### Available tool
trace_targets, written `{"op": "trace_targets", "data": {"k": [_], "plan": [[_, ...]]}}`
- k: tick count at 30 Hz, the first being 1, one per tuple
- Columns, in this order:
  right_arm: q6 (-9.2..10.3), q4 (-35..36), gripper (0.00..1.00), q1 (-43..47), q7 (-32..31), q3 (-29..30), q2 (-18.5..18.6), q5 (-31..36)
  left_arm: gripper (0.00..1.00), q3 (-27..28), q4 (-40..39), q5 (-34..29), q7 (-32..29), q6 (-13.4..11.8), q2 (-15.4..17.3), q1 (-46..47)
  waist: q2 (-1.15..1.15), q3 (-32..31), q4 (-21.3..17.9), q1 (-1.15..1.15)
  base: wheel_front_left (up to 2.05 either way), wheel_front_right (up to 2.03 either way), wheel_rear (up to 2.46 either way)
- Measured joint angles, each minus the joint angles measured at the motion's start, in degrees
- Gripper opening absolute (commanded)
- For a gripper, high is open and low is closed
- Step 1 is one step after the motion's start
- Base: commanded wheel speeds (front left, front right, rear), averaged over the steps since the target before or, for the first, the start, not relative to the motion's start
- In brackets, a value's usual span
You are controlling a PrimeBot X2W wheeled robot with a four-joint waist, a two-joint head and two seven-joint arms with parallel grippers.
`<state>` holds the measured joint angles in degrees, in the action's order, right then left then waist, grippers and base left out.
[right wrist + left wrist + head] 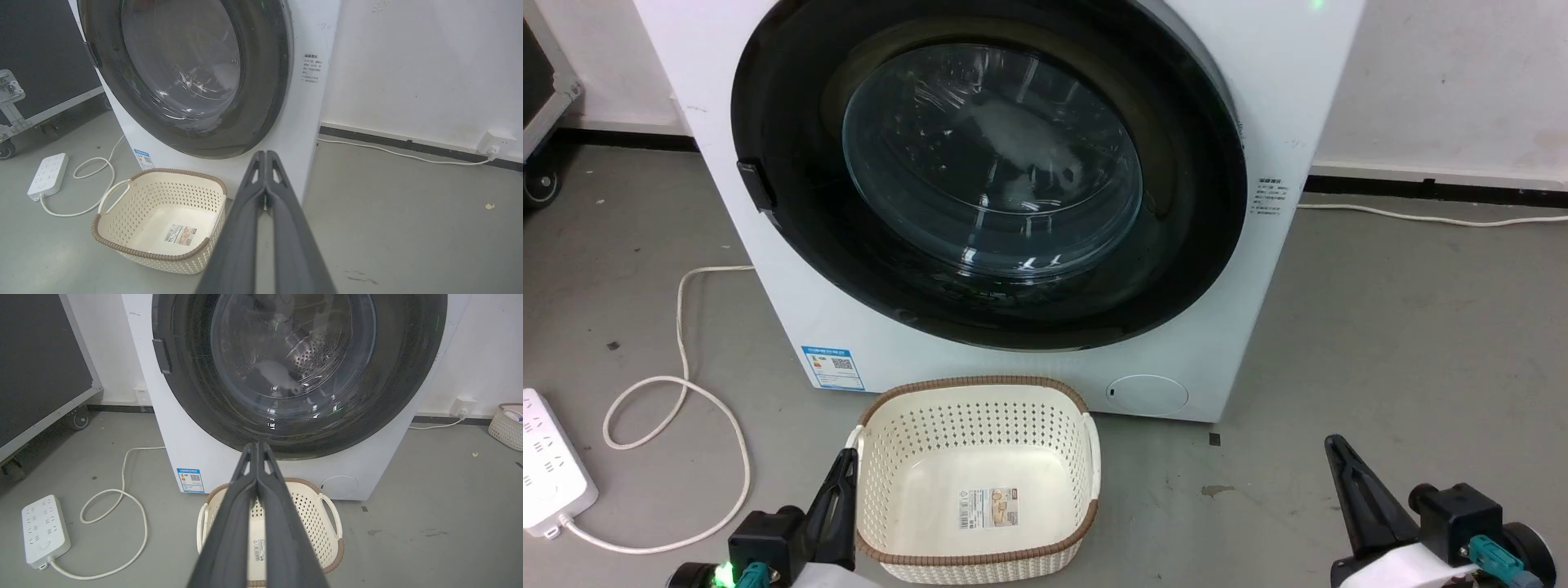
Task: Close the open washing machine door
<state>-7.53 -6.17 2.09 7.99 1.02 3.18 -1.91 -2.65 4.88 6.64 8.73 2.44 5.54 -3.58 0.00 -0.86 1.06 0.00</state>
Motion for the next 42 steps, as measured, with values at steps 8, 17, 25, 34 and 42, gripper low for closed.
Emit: {"op": "trace_targets", "data": {"k": [8,17,25,34,42], "plan": [[0.0,0.7,0.0,-0.1,-0.9,-0.1,0.0,0.0,0.0,0.2,-0.5,-0.6,-0.7,-0.3,-0.4,0.1,0.0,0.1,-0.1,0.0,0.0,0.0,0.0],[0.0,1.3,0.0,-0.2,-1.9,-0.3,0.0,0.4,0.0,0.6,-1.0,-1.4,-1.9,-0.5,-0.7,0.4,0.0,0.2,-0.2,0.0,0.0,0.0,0.0],[0.0,2.1,0.0,-0.4,-2.9,-0.3,0.0,0.5,0.0,0.9,-1.7,-2.0,-3.1,-0.8,-1.0,1.0,0.0,0.3,-0.4,0.0,0.0,0.0,0.0],[0.0,2.8,0.0,-0.6,-3.9,-0.5,0.0,0.9,0.0,1.3,-2.2,-3.1,-4.2,-1.0,-1.2,1.3,0.0,0.4,-0.5,0.0,0.0,0.0,0.0],[0.0,3.3,0.0,-0.6,-4.8,-0.5,0.0,1.0,0.0,1.5,-2.7,-3.6,-5.2,-1.3,-1.4,1.5,0.0,0.5,-0.6,0.0,0.0,0.0,0.0]]}}
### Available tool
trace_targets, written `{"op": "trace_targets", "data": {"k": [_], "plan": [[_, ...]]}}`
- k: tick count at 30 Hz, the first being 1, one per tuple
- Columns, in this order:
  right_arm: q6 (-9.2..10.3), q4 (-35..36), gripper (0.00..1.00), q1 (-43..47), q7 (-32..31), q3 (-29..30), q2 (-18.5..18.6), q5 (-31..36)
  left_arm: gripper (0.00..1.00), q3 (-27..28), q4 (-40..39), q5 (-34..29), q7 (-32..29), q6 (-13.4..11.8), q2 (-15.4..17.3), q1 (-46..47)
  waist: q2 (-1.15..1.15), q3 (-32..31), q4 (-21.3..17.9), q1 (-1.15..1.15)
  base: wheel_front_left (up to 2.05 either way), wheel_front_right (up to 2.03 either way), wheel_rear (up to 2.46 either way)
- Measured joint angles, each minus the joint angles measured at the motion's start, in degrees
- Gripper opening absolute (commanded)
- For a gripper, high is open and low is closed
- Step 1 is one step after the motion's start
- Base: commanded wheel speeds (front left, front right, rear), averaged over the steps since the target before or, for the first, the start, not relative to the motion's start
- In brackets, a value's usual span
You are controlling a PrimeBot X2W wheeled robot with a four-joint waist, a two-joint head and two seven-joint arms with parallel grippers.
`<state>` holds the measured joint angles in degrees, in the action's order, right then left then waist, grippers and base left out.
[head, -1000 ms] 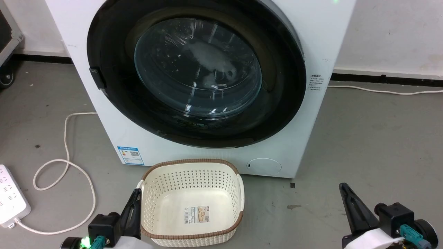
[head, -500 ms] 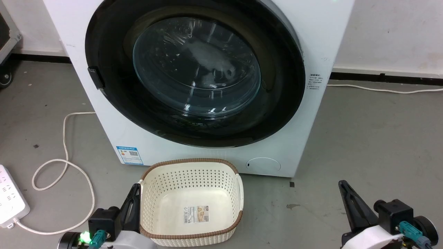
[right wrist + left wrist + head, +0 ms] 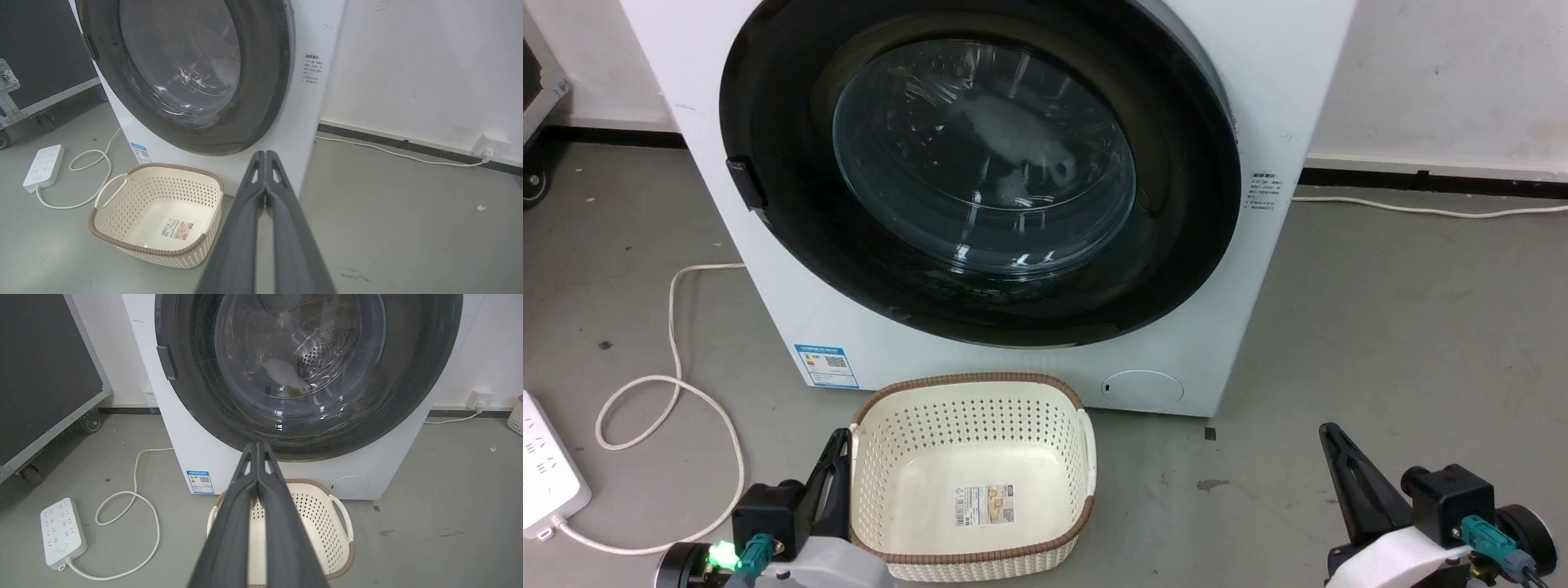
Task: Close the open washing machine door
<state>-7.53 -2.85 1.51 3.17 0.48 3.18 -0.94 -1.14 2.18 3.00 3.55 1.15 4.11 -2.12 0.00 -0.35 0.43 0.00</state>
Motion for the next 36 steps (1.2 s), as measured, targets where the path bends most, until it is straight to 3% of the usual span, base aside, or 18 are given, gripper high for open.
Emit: {"op": "trace_targets", "data": {"k": [36], "plan": [[0.0,2.5,0.0,-0.7,-3.1,-0.5,0.0,0.5,0.0,1.0,-1.9,-2.9,-3.5,-1.0,-1.2,1.3,0.0,0.4,-0.4,0.0,0.0,0.0,0.0]]}}
